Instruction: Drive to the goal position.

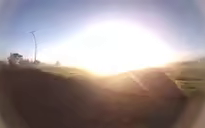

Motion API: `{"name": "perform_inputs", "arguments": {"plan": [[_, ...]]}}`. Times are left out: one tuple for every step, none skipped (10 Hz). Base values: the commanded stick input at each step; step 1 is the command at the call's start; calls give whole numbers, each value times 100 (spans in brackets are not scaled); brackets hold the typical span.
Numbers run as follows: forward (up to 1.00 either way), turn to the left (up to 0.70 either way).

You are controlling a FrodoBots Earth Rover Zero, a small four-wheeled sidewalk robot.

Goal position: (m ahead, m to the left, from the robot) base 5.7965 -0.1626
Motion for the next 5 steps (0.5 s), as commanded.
{"name": "perform_inputs", "arguments": {"plan": [[70, -16], [70, -2], [70, 0], [70, 0], [70, 0]]}}
